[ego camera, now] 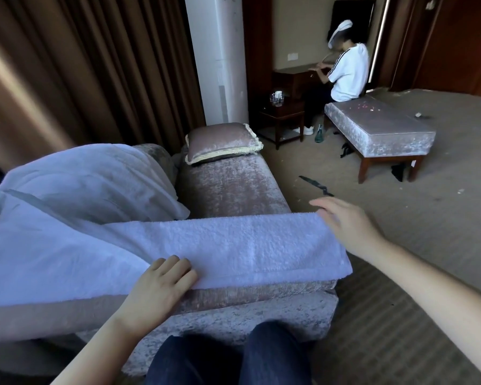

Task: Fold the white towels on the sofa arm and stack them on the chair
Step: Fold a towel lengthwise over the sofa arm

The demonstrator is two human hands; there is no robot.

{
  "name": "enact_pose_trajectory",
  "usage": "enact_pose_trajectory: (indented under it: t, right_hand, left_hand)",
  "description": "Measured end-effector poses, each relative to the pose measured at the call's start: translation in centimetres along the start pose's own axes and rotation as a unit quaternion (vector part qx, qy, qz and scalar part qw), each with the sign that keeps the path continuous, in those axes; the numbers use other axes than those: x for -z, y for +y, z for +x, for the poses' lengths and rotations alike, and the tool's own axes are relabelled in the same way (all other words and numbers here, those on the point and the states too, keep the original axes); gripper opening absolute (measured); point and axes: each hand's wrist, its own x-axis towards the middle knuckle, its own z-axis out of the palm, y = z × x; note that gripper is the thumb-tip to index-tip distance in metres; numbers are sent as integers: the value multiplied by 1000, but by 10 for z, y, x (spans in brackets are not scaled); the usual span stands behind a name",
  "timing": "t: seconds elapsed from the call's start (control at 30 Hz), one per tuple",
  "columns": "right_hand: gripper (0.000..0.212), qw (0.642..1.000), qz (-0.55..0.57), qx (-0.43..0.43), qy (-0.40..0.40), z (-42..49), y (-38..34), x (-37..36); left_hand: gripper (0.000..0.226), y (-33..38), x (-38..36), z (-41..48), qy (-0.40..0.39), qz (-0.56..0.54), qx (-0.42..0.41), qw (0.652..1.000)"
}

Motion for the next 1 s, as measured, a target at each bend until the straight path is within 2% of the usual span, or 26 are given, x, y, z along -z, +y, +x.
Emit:
enact_pose_trajectory:
  t: [0.07, 0.13, 0.17, 0.33, 0.4, 0.53, 0.67, 0.73, 0.83, 1.0]
  right_hand:
    - [60, 989, -74, 43, -119, -10, -8, -20]
    - [88, 977, -105, 49, -179, -19, -1, -37]
    - [94, 979, -97, 41, -176, -23, 6, -42]
    - [97, 984, -91, 35, -148, -24, 8, -45]
    - [95, 983, -112, 36, -143, -25, 0, -44]
    - [72, 984, -121, 125, -40, -16, -43, -58]
    - [53, 964, -89, 248, 24, 3, -115, -94]
    - [46, 952, -68, 294, 41, 13, -156, -113]
    - [40, 941, -23, 335, 40, 22, -216, -142]
    - [40, 938, -34, 342, 48, 33, -285, -182]
  left_hand:
    - [38, 1, -3, 2, -8, 1, 3, 1000]
    - [40, 2, -4, 2, -15, -7, 10, 1000]
    - [40, 4, -4, 1, -18, -10, 11, 1000]
    - [31, 7, -3, -4, -18, -17, 28, 999]
    - [8, 1, 1, -4, 1, -11, 21, 1000]
    - [29, -28, 20, -11, 44, 20, 48, 998]
    - [23, -77, 38, -43, 23, 83, 62, 994]
    - [18, -103, 46, -60, 16, 117, 81, 990]
    - [26, -148, 52, -85, 4, 168, 154, 974]
    - [42, -207, 61, -111, -26, 212, 239, 947]
